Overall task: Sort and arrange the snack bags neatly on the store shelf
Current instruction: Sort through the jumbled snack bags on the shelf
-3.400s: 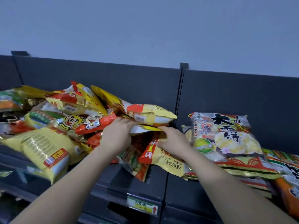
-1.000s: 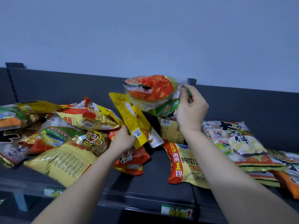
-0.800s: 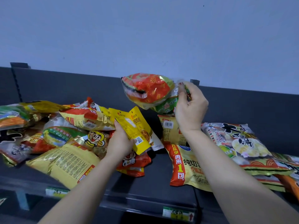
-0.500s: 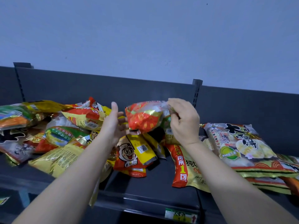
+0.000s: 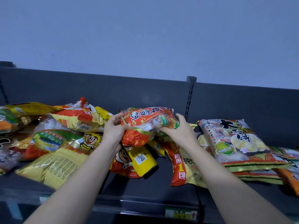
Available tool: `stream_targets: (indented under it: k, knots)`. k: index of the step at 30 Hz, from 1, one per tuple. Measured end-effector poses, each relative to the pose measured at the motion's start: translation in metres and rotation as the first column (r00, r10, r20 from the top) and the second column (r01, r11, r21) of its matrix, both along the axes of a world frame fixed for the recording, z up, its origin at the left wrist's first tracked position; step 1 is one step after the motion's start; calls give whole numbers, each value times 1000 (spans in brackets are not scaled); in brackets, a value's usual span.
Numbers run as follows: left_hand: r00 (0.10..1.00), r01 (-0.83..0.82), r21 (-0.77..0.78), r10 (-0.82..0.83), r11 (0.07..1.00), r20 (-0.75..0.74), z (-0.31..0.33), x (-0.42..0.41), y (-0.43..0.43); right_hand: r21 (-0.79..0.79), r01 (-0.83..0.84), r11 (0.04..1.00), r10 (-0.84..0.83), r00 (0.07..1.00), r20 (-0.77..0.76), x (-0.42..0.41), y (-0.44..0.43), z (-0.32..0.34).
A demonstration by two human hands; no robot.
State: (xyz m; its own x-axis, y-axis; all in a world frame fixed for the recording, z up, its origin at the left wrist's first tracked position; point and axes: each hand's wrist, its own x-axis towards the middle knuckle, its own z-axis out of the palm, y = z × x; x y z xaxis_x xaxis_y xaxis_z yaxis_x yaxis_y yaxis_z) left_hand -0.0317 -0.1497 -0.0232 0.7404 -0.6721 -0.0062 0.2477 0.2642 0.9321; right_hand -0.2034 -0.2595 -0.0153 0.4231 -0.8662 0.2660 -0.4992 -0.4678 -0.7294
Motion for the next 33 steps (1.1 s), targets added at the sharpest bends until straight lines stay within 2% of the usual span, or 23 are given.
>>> stream_targets:
  k: [1, 3, 6, 8, 10, 14, 20, 28, 33]
  knots:
    - [1000, -9, -18, 9, 1000, 21, -1, 1, -1, 139, -67, 988, 62, 997, 41, 0, -1, 2]
    - [998, -13, -46, 17, 999, 67, -1, 3, -3, 366, -216, 905, 163, 972, 170, -2, -3, 5]
    - [987, -21, -102, 37, 995, 155, -6, 7, -4, 479, -404, 779, 207, 887, 413, -8, -3, 5]
    - [982, -21, -140, 47, 990, 181, -8, 6, -4, 443, -468, 765, 179, 815, 550, -12, 2, 7]
    - [981, -10, -183, 45, 983, 186, -8, 1, -5, 357, -442, 823, 171, 792, 586, -18, 8, 9]
    - [992, 52, -218, -24, 975, 127, -7, -12, -14, 128, -219, 967, 144, 888, 437, -40, 15, 11]
    - [968, 226, -255, -188, 940, 164, -2, -58, -33, -79, -41, 996, 69, 918, 391, -87, 16, 16]
    - [851, 440, -167, -351, 882, 391, 17, -170, -76, -139, 135, 981, -68, 912, 405, -199, -7, 18]
    - [802, 504, -133, -406, 853, 437, 19, -262, -113, -130, 212, 968, -143, 902, 408, -295, -31, 16]
